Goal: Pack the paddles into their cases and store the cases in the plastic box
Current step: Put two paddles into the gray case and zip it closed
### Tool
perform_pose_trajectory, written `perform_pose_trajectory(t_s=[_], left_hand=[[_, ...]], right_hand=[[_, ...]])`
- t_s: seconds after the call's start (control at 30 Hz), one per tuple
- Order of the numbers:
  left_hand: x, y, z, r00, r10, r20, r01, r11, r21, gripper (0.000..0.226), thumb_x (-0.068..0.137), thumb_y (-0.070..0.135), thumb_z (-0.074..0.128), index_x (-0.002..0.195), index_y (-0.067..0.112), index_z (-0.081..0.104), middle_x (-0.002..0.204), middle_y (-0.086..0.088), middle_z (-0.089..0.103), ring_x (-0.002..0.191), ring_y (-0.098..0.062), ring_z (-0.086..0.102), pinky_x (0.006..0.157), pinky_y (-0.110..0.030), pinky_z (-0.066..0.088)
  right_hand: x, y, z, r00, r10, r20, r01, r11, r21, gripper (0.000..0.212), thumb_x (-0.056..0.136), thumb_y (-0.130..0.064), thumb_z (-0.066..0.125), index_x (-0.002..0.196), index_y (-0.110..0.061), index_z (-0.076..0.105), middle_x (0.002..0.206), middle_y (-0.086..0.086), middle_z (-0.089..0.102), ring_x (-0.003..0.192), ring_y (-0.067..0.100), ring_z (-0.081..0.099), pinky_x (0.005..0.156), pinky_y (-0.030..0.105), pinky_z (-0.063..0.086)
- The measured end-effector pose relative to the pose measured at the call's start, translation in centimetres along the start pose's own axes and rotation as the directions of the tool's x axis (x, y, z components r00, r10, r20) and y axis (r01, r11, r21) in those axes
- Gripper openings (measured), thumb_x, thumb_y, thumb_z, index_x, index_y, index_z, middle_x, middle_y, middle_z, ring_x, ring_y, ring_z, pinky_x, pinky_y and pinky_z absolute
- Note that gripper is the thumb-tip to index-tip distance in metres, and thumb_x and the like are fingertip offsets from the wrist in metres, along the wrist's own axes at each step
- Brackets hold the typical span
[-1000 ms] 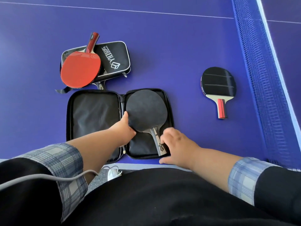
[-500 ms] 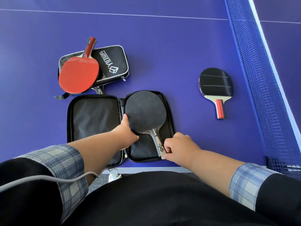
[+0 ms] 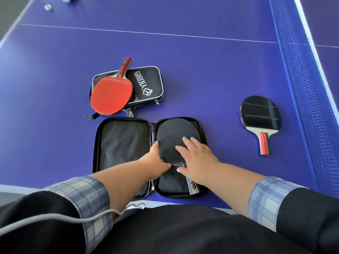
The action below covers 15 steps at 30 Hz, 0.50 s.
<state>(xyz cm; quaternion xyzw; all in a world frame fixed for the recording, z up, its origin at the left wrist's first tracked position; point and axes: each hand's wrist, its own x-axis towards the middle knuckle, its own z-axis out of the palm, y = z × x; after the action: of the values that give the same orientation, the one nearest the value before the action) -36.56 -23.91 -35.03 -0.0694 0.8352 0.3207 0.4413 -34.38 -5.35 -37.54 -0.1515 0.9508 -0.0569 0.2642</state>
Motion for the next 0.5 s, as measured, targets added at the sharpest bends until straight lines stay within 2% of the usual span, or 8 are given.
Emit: perform_pose_trajectory(t_s=[0.07,0.17,0.27,0.37,0.43,0.5], left_hand=[[0.0,-0.6,-0.9,1.000,0.006,-0.017,-0.008,0.998,-0.069,0.098,0.090,0.031,0.065,0.157,0.025,-0.006,0.112,0.018,0.068,0.096,-0.007,0.062,0.078,-0.020,0.042],[-0.1,-2.1,-3.2,0.996,0.059,-0.063,-0.065,0.992,-0.111,0.084,0.091,0.031,0.062,0.157,0.028,0.010,0.090,0.024,0.067,0.070,0.002,0.061,0.052,-0.016,0.044],[0.4,-3.5,-7.1,0.975,0.109,-0.194,-0.137,0.981,-0.136,0.063,0.092,0.028,0.057,0.149,0.029,0.032,0.087,0.020,0.065,0.068,-0.004,0.061,0.055,-0.021,0.046],[1.2,-5.3,-11.9,0.931,0.120,-0.346,-0.200,0.958,-0.207,0.046,0.093,0.028,0.052,0.138,0.031,0.045,0.087,0.014,0.065,0.067,-0.009,0.061,0.053,-0.022,0.045],[1.8,-6.8,-14.9,0.890,0.091,-0.447,-0.228,0.937,-0.265,0.041,0.092,0.027,0.050,0.132,0.032,0.049,0.097,0.011,0.064,0.072,-0.011,0.062,0.054,-0.025,0.047],[2.3,-8.3,-17.8,0.834,0.066,-0.548,-0.236,0.940,-0.246,0.044,0.091,0.028,0.052,0.135,0.032,0.047,0.122,0.004,0.055,0.091,-0.016,0.061,0.065,-0.031,0.051]], right_hand=[[0.2,-0.2,0.3,1.000,0.024,-0.021,-0.024,1.000,-0.012,0.077,0.091,-0.065,0.047,0.156,-0.032,0.023,0.168,0.007,0.007,0.153,0.029,0.004,0.120,0.051,0.017],[0.7,-0.6,-0.2,0.995,0.079,-0.067,-0.080,0.997,-0.019,0.069,0.087,-0.071,0.044,0.146,-0.035,0.042,0.161,0.003,0.026,0.147,0.027,0.021,0.115,0.049,0.023],[2.2,-2.3,-2.1,0.969,0.191,-0.158,-0.182,0.981,0.070,0.053,0.087,-0.070,0.048,0.125,-0.035,0.064,0.145,-0.003,0.046,0.134,0.023,0.039,0.109,0.042,0.030],[5.5,-6.1,-4.6,0.930,0.263,-0.258,-0.204,0.951,0.234,0.045,0.089,-0.061,0.057,0.121,-0.030,0.067,0.133,-0.004,0.055,0.125,0.023,0.047,0.105,0.040,0.039],[8.5,-9.3,-6.5,0.904,0.331,-0.270,-0.172,0.861,0.478,0.039,0.091,-0.050,0.062,0.121,-0.025,0.066,0.125,-0.003,0.060,0.119,0.022,0.052,0.101,0.036,0.042],[11.7,-12.3,-8.4,0.878,0.428,-0.212,-0.167,0.690,0.704,0.036,0.094,-0.043,0.062,0.123,-0.023,0.065,0.121,-0.003,0.063,0.115,0.018,0.058,0.093,0.029,0.043]])
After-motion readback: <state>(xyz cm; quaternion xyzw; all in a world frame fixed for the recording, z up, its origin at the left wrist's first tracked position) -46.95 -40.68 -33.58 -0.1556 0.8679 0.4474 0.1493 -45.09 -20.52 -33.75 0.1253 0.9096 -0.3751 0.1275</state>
